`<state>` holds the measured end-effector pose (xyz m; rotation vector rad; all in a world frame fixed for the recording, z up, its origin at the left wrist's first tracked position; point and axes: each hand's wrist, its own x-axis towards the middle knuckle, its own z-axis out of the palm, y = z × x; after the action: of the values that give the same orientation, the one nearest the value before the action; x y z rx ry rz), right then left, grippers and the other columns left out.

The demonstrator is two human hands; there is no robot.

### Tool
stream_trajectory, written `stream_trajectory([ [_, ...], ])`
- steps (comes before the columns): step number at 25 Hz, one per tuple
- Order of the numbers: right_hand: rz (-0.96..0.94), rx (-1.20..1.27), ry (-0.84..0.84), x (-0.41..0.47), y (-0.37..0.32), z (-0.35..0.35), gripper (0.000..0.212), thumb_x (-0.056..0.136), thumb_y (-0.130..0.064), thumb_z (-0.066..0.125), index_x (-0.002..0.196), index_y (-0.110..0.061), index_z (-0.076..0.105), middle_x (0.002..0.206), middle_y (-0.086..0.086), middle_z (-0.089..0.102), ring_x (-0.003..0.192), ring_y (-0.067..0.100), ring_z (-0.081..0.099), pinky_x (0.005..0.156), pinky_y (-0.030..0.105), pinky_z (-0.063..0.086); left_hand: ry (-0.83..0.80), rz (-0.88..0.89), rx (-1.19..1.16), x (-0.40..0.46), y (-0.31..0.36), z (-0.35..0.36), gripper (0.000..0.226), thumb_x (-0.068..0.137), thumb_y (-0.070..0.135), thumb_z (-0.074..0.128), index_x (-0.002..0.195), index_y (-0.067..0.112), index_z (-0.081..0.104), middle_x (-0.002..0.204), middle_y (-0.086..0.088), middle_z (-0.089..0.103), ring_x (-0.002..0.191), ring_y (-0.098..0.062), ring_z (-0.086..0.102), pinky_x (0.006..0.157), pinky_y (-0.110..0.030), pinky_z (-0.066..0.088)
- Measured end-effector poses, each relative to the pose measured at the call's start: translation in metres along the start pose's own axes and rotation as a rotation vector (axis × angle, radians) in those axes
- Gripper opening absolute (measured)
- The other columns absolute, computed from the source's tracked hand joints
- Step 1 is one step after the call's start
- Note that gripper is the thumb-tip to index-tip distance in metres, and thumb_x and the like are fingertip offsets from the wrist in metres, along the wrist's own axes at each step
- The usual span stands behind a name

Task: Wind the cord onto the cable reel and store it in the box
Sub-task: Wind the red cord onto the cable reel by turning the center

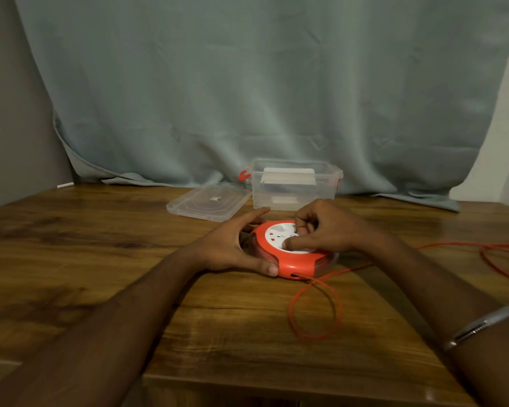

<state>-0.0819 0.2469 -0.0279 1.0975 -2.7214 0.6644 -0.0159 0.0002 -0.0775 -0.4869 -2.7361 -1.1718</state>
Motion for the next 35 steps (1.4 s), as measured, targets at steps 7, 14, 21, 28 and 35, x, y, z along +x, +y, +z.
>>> stream_trajectory([
  [7,-0.119,-0.11,0.082,-0.001,-0.008,0.004,0.061,0.072,-0.058,0.078,0.045,-0.014,0.045,0.039,-0.004,0.041,0.042,0.012,0.04,0.052,0.036,0.038,-0.017,0.005,-0.031,-0.001,0.002,0.0,0.129,0.057,0.045,0.1,0.164,0.042,0.028,0.154,0.015,0.048,0.125,0.011,0.049,0.095,-0.004,0.043],
  [14,-0.018,-0.162,0.177,0.001,-0.018,0.015,0.06,0.076,-0.054,0.076,0.045,-0.011,0.048,0.041,0.003,0.045,0.045,0.015,0.045,0.052,0.032,0.033,-0.018,0.008,-0.017,0.0,0.003,0.0,0.128,0.058,0.045,0.1,0.164,0.042,0.028,0.154,0.015,0.048,0.122,0.014,0.048,0.094,-0.003,0.042],
  [21,0.001,-0.086,0.191,0.002,-0.02,0.01,0.017,0.073,-0.037,0.078,0.075,-0.023,0.068,0.068,-0.007,0.068,0.064,0.006,0.06,0.063,0.033,0.048,0.005,0.006,-0.023,0.001,0.001,0.002,0.126,0.061,0.037,0.102,0.164,0.038,0.031,0.153,0.016,0.05,0.125,0.015,0.048,0.091,0.001,0.042],
  [28,-0.024,0.143,-0.191,-0.006,0.008,-0.017,0.05,0.067,-0.031,0.074,0.117,-0.029,0.07,0.106,-0.006,0.073,0.086,-0.003,0.065,0.071,0.018,0.049,-0.024,-0.014,-0.014,0.0,0.002,-0.001,0.128,0.059,0.043,0.101,0.164,0.042,0.028,0.153,0.016,0.047,0.12,0.013,0.049,0.087,0.002,0.041],
  [35,0.036,0.178,-0.121,-0.01,0.005,-0.02,0.052,0.072,-0.025,0.096,0.112,-0.028,0.063,0.095,0.0,0.078,0.079,0.009,0.068,0.06,0.014,0.047,-0.035,-0.032,-0.004,0.0,0.001,-0.003,0.127,0.063,0.042,0.1,0.165,0.044,0.024,0.157,0.016,0.043,0.135,-0.004,0.044,0.093,-0.007,0.039],
])
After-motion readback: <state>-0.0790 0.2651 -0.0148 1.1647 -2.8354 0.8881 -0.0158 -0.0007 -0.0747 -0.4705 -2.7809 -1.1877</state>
